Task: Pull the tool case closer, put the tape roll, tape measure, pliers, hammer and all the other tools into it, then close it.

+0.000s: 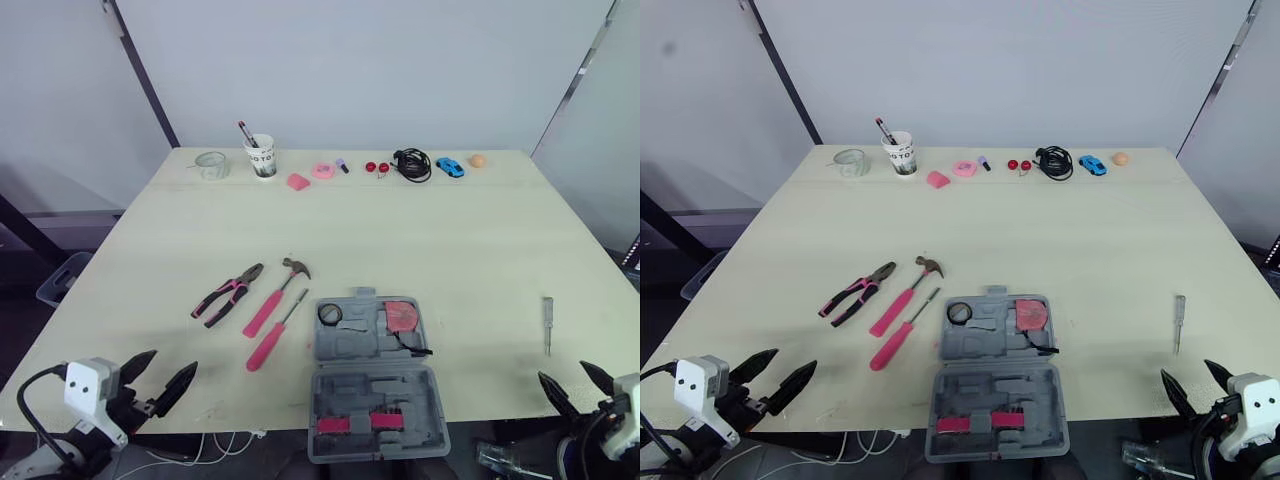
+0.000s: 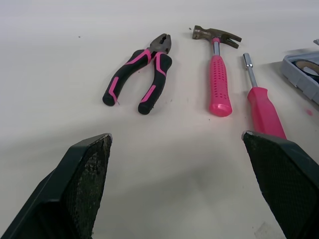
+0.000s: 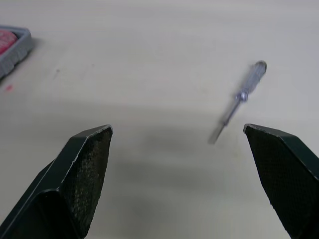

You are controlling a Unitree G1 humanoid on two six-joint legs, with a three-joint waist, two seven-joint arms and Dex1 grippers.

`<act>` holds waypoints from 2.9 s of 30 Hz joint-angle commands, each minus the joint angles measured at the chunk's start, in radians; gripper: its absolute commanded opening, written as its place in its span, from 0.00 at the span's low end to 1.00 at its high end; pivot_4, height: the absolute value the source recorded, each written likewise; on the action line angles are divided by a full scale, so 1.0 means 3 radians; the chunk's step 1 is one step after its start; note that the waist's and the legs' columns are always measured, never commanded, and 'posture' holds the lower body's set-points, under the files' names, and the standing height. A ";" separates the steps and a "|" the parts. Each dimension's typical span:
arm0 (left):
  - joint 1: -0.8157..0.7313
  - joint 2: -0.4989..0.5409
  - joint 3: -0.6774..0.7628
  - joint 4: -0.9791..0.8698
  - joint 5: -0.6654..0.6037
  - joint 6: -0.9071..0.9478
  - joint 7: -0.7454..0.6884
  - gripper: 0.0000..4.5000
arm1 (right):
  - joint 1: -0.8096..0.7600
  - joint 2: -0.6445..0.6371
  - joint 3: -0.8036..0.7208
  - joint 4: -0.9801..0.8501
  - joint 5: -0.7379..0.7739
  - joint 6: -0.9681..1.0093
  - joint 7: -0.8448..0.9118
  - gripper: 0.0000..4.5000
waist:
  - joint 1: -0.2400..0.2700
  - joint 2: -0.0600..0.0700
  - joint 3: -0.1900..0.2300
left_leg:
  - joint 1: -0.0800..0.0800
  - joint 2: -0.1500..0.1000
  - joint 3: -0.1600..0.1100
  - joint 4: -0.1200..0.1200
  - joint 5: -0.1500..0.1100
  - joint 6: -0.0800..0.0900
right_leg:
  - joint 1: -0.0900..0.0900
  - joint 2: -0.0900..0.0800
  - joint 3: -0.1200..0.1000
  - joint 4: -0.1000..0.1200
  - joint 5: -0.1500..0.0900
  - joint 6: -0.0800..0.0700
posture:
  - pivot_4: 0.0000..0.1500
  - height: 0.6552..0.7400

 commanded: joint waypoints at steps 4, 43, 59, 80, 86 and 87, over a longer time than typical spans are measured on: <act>-0.0060 0.0089 -0.0017 -0.0176 -0.0026 -0.0022 -0.0058 1.00 | -0.0055 -0.0067 0.0132 -0.0376 0.0022 0.0092 0.0025 0.99 | 0.0005 -0.0002 -0.0003 | 0.0000 0.0000 0.0000 0.0000 0.0000 0.0000 | 0.0000 0.0002 0.0000 0.0000 0.0000 0.0000 | 1.00 1.00; -0.0654 0.0192 -0.0521 -0.0642 0.0099 0.0762 0.0494 1.00 | -0.0709 -0.0605 0.0936 -0.1313 0.0301 0.0665 0.0706 0.99 | 0.0062 -0.0011 -0.0011 | 0.0004 -0.0012 0.0003 0.0011 0.0001 0.0001 | 0.0006 0.0012 0.0003 0.0017 0.0002 0.0000 | 1.00 1.00; -0.1398 0.0428 -0.0763 0.0378 0.0400 0.0593 0.0208 1.00 | -0.1016 -0.0670 0.1128 -0.1732 0.0563 0.1153 0.0659 0.99 | 0.0077 -0.0013 -0.0012 | 0.0002 -0.0012 0.0007 0.0033 0.0001 0.0001 | 0.0005 0.0013 0.0002 0.0036 0.0002 0.0000 | 1.00 1.00; -0.3037 0.0516 -0.1341 0.2622 0.1092 0.0174 -0.0004 1.00 | -0.1373 -0.0642 0.1265 -0.1651 0.0483 0.1220 0.0577 0.99 | 0.0075 -0.0024 -0.0014 | -0.0005 -0.0015 0.0010 0.0040 0.0001 0.0001 | 0.0005 0.0016 -0.0003 0.0043 0.0009 0.0013 | 1.00 1.00; -0.3392 0.0457 -0.1539 0.3251 0.1319 0.0093 -0.0078 1.00 | -0.1379 -0.0601 0.1284 -0.1624 0.0437 0.1183 0.0571 0.99 | 0.0074 -0.0025 -0.0014 | -0.0006 -0.0015 0.0010 0.0041 0.0001 0.0001 | 0.0005 0.0018 -0.0003 0.0044 0.0010 0.0014 | 1.00 1.00; -0.3431 0.0450 -0.1580 0.3319 0.1366 0.0075 -0.0082 1.00 | -0.1370 -0.0596 0.1284 -0.1622 0.0433 0.1174 0.0572 0.99 | 0.0079 -0.0025 -0.0014 | -0.0006 -0.0015 0.0010 0.0041 0.0002 0.0001 | 0.0005 0.0018 -0.0003 0.0044 0.0010 0.0014 | 1.00 1.00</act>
